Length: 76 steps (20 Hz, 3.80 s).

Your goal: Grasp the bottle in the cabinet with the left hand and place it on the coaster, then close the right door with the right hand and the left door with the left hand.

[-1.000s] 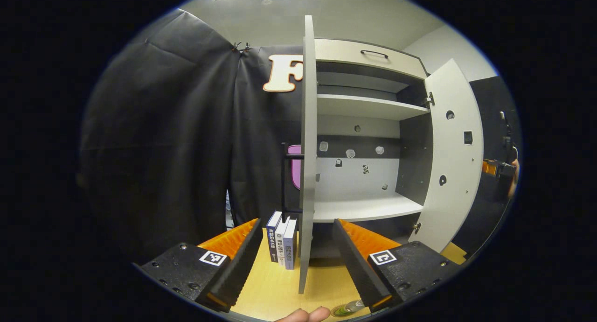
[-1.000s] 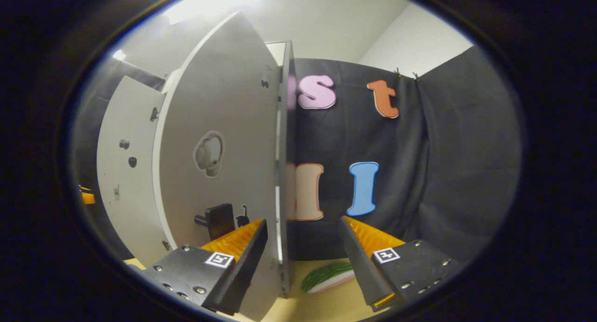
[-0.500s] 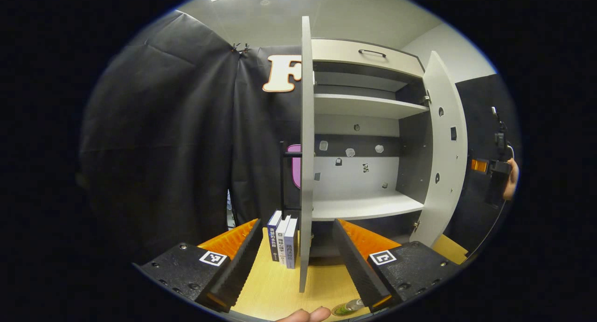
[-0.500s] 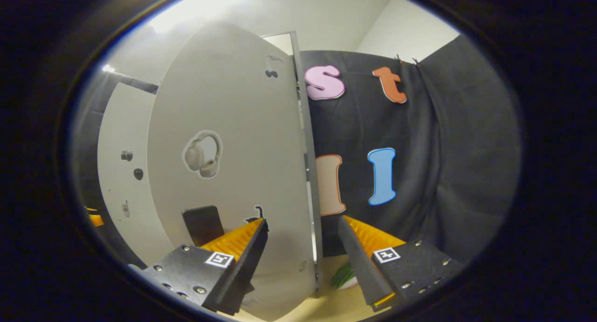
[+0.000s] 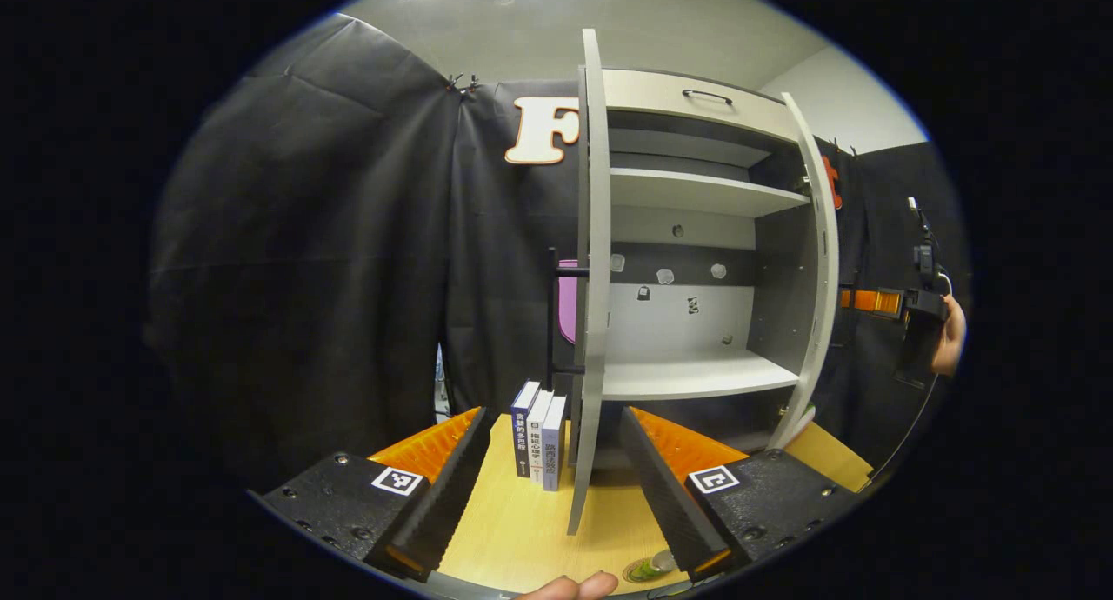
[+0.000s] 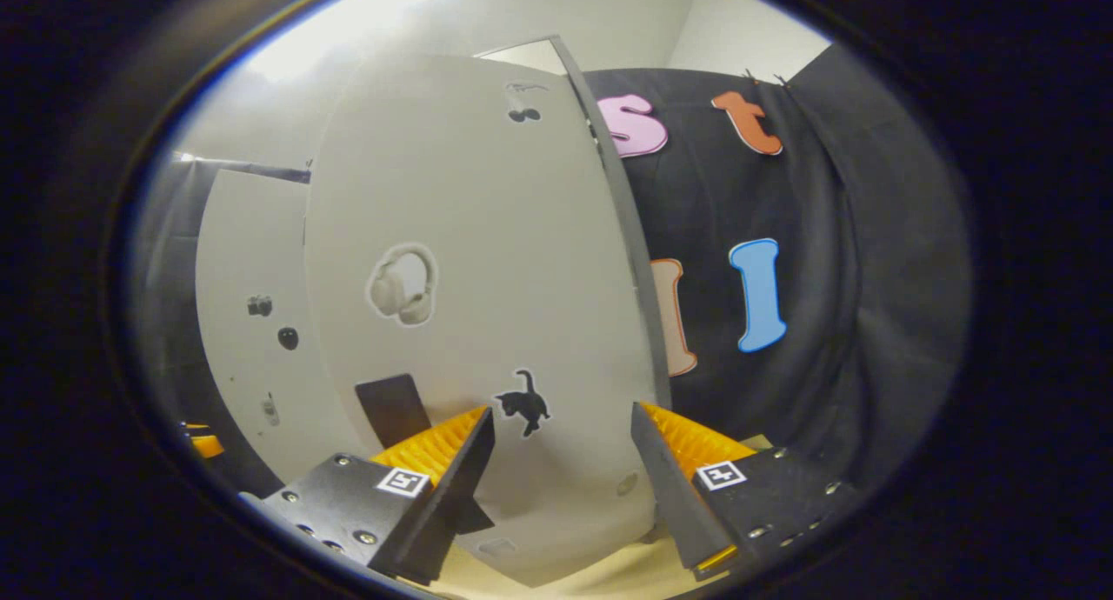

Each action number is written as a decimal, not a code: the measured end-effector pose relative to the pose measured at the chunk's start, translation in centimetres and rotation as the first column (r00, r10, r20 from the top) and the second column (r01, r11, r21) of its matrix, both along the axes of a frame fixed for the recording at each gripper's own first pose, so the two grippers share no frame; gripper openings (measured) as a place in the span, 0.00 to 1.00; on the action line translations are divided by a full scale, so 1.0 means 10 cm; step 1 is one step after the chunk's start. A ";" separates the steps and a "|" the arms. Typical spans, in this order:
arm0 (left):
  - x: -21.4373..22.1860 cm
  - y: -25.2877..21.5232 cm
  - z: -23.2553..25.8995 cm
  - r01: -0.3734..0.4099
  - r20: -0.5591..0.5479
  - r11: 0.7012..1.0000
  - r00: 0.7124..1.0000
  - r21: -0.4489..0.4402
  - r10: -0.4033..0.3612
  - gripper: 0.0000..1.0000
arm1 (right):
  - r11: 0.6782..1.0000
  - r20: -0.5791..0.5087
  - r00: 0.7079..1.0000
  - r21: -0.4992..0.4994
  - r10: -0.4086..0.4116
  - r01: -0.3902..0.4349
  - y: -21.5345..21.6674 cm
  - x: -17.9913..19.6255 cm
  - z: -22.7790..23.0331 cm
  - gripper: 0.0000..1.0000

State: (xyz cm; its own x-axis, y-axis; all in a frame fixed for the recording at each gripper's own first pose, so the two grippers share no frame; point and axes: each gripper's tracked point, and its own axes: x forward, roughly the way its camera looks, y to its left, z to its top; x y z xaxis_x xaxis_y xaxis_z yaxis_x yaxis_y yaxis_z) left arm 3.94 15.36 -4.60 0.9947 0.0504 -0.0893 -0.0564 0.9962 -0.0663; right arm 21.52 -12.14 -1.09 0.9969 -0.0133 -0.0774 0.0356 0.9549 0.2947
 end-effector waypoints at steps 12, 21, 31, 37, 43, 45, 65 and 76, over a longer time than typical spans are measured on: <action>-0.17 0.40 -0.20 -0.062 -0.046 0.998 0.997 -0.021 0.060 0.96 | 1.000 0.011 1.000 -0.028 0.001 -0.001 0.13 -0.10 0.02 0.96; 0.12 0.84 -0.32 -0.091 -0.078 0.996 0.993 0.016 0.092 0.95 | 0.998 0.065 0.997 -0.048 0.046 -0.043 0.41 -0.35 0.14 1.00; 0.73 1.06 -0.11 -0.063 -0.062 0.995 0.996 0.078 0.068 0.95 | 0.994 0.106 0.990 -0.069 0.097 -0.090 0.54 -0.77 0.23 0.96; 1.01 0.57 0.08 0.058 -0.021 0.995 0.998 0.076 -0.057 0.95 | 0.991 0.131 0.987 -0.111 0.088 -0.073 0.46 -1.12 0.25 0.96; 1.02 0.52 0.13 0.026 -0.019 0.985 1.000 0.170 -0.023 0.88 | 0.996 0.149 0.987 -0.079 0.060 -0.048 0.33 -1.51 0.07 0.92; 1.01 0.49 0.09 0.029 -0.047 0.995 0.999 0.094 -0.025 0.88 | 0.996 0.143 0.988 -0.079 0.055 -0.044 0.30 -1.59 0.02 0.92; 0.99 -0.02 0.10 0.130 -0.040 0.991 0.991 -0.012 -0.131 0.90 | 0.990 0.103 0.991 -0.119 0.083 -0.070 0.34 -1.58 0.03 0.92; 1.01 -0.23 0.13 0.155 -0.034 0.988 0.987 0.004 -0.155 0.90 | 0.992 0.097 0.993 -0.119 0.064 -0.052 0.36 -1.65 0.01 0.96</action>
